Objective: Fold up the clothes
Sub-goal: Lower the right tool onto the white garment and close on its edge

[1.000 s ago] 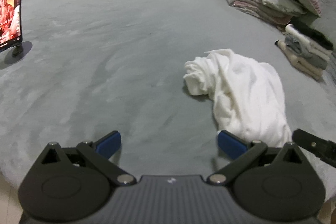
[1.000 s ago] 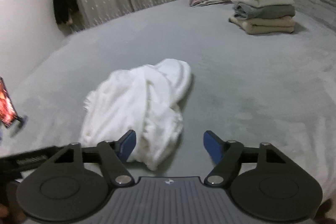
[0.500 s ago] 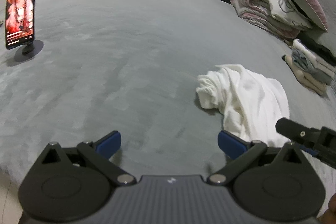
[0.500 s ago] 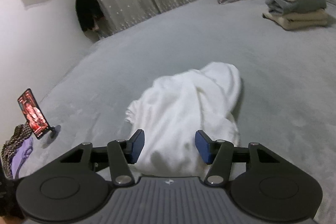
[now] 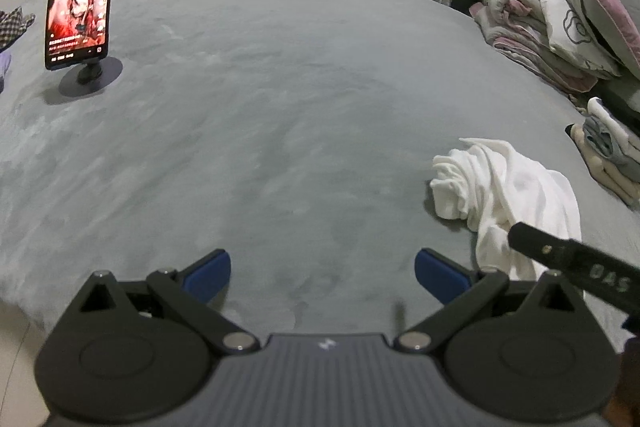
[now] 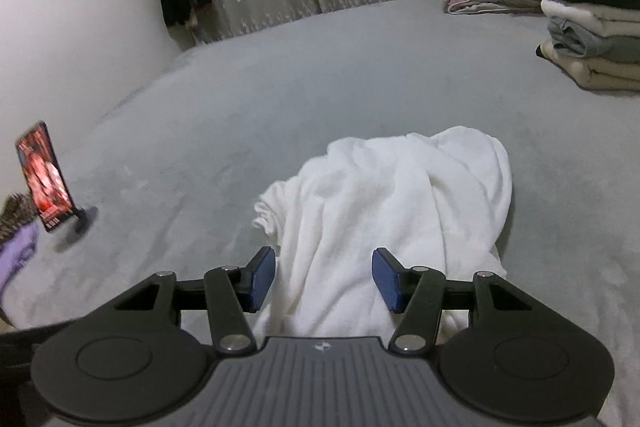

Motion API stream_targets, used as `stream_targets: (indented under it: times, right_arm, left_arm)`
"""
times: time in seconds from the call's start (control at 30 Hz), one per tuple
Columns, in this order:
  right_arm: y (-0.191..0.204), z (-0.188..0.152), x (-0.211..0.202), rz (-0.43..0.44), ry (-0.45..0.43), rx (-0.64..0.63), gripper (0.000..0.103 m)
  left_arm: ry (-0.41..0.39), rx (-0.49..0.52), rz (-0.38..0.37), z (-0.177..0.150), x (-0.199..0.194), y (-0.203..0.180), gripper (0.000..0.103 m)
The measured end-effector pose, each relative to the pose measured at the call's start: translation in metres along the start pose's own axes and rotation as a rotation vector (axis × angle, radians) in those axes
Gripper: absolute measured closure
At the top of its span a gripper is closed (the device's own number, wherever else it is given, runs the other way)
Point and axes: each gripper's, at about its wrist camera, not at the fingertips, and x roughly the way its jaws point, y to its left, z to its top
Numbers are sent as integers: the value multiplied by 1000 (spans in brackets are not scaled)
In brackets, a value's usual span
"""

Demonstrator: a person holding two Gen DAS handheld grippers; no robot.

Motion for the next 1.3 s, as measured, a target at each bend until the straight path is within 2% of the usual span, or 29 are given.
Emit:
stream_targets:
  times: [0.03,0.13,0.17,0.2,0.27,0.43,0.73,0.97,1.3]
  right_arm:
    - [1,-1,3,-13,1,-9,50]
    - [3,-4,10,-49,1,-35,69]
    - [2,-4,10,-52,-4,-33,80]
    - [0,-4,8,-46,-7,-22,87]
    - [-6,-3,4,-34,-17,7,91]
    - [-20,-4,-16,-33,-57,54,93]
    - [-62,-4,-51,-66,-103,149,94]
    - [-96,-9,-74,-122,-123,214,95]
    - [-148,-16,-106,-265,-164,298,95]
  left_arm:
    - [1,0,0,0,0,0,0]
    - [6,1,2,0,2,0,0]
    - [7,1,2,0,2,0,0]
    - [9,1,3,0,3,0,0]
    - [11,2,3,0,4,0,0]
    - [16,6,-8,2,6,-4,0]
    - [8,12,-123,16,23,-37,1]
    - [28,-44,-170,26,46,-50,4]
    - [69,-131,-232,33,72,-59,31]
